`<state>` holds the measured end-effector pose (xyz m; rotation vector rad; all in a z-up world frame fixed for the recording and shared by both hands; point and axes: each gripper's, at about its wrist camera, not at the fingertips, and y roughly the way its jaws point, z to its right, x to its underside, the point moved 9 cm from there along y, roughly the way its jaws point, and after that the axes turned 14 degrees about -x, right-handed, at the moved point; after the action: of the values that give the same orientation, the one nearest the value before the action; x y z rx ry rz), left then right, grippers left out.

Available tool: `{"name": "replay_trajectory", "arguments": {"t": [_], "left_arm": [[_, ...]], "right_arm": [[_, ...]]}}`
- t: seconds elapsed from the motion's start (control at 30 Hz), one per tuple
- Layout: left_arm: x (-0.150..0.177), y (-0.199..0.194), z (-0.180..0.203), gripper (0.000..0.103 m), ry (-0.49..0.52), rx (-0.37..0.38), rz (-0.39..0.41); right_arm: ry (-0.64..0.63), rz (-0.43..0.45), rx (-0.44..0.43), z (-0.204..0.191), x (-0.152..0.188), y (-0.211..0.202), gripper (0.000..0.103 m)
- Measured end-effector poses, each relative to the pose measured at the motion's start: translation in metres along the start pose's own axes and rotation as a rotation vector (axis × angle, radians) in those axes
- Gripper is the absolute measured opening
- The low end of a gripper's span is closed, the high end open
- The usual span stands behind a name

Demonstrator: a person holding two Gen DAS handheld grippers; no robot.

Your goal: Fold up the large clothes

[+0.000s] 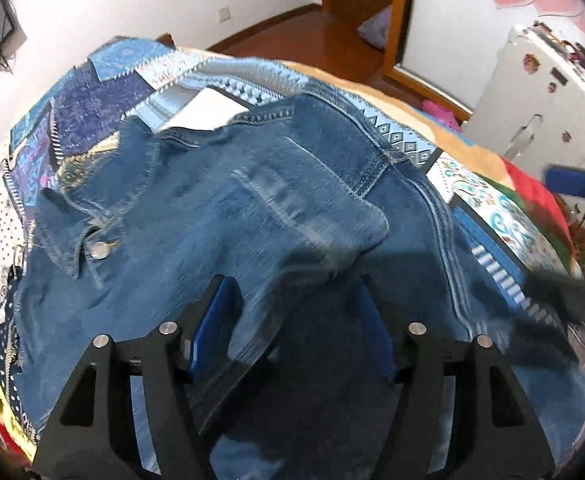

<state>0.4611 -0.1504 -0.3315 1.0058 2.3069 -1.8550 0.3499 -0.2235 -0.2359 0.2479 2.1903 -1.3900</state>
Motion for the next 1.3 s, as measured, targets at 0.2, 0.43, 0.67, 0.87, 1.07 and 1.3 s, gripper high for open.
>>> {"name": "replay_trajectory", "arguments": {"t": [0.2,0.43,0.67,0.87,1.07,1.3], "left_arm": [[-0.013,0.006,0.002,0.029,-0.063,0.040,0.018],[-0.021,-0.038,-0.044,0.019,-0.256,0.159,0.102],[-0.008,-0.107,-0.137,0.017,-0.394,0.091,0.266],[0.035,-0.128,-0.211,0.017,-0.496,0.004,0.291],[0.092,-0.108,-0.249,0.017,-0.595,0.011,0.230],[0.146,-0.076,-0.262,0.017,-0.635,0.020,0.175]], "right_arm": [[0.014,-0.038,-0.004,0.007,0.011,0.007,0.080],[0.003,-0.056,-0.003,0.003,0.017,0.010,0.080],[-0.019,-0.042,-0.006,-0.015,0.009,0.006,0.080],[-0.007,-0.048,-0.016,-0.030,0.005,0.009,0.080],[-0.049,-0.061,-0.018,-0.058,-0.001,0.014,0.080],[-0.091,-0.072,-0.021,-0.087,-0.004,0.021,0.080]]}}
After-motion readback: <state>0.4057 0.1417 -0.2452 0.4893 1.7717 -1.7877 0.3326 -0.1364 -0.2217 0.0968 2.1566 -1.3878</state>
